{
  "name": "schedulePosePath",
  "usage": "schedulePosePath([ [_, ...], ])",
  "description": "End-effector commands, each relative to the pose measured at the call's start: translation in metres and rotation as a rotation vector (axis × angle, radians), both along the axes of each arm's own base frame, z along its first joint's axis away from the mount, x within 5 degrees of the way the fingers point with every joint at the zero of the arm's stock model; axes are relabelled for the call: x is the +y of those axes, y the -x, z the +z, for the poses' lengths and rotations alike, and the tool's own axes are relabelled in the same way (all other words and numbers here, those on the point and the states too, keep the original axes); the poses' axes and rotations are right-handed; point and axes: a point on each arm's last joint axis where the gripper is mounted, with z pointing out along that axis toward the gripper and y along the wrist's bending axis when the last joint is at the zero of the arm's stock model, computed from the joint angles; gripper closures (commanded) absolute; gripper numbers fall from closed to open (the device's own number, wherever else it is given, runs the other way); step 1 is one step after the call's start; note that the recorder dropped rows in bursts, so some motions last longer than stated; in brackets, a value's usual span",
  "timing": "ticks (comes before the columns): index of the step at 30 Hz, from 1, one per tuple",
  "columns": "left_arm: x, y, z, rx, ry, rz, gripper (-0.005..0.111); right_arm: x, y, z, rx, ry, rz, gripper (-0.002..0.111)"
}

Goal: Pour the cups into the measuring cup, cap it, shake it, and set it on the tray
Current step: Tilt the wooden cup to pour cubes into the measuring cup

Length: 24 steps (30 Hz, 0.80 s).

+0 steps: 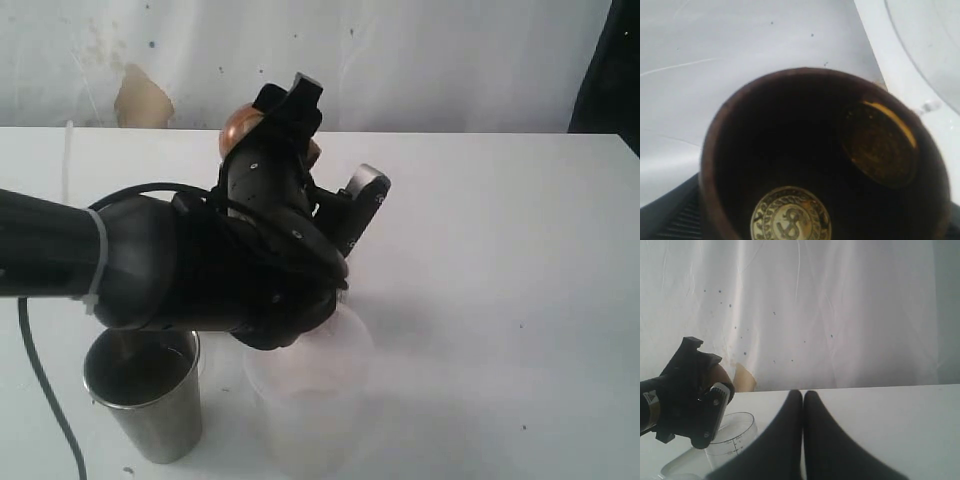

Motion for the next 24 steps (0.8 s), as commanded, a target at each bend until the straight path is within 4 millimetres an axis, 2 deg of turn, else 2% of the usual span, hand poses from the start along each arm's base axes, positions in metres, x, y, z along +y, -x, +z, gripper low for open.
schedulePosePath([
  [1,0.001,0.000,0.012,-0.096,-0.041,0.019,0.107,0.000,0.001,0.000,-0.014,0.003,-0.002,0.108],
  [4,0.001,0.000,0.010,-0.096,-0.068,0.023,0.107,0.000,0.001,0.000,-0.014,0.003,-0.002,0.108],
  [12,-0.015,0.008,-0.014,-0.054,-0.239,-0.034,0.107,0.000,0.001,0.000,-0.014,0.003,-0.002,0.108],
  [16,-0.015,0.008,-0.014,-0.054,-0.230,-0.033,0.107,0.000,0.001,0.000,-0.014,0.003,-0.002,0.108],
  [20,-0.015,0.008,-0.013,-0.077,-0.047,-0.009,0.107,0.000,0.001,0.000,-0.014,0.003,-0.002,0.108],
  [24,-0.010,0.011,0.006,-0.125,0.215,0.019,0.107,0.000,0.001,0.000,-0.014,0.003,-0.002,0.108],
])
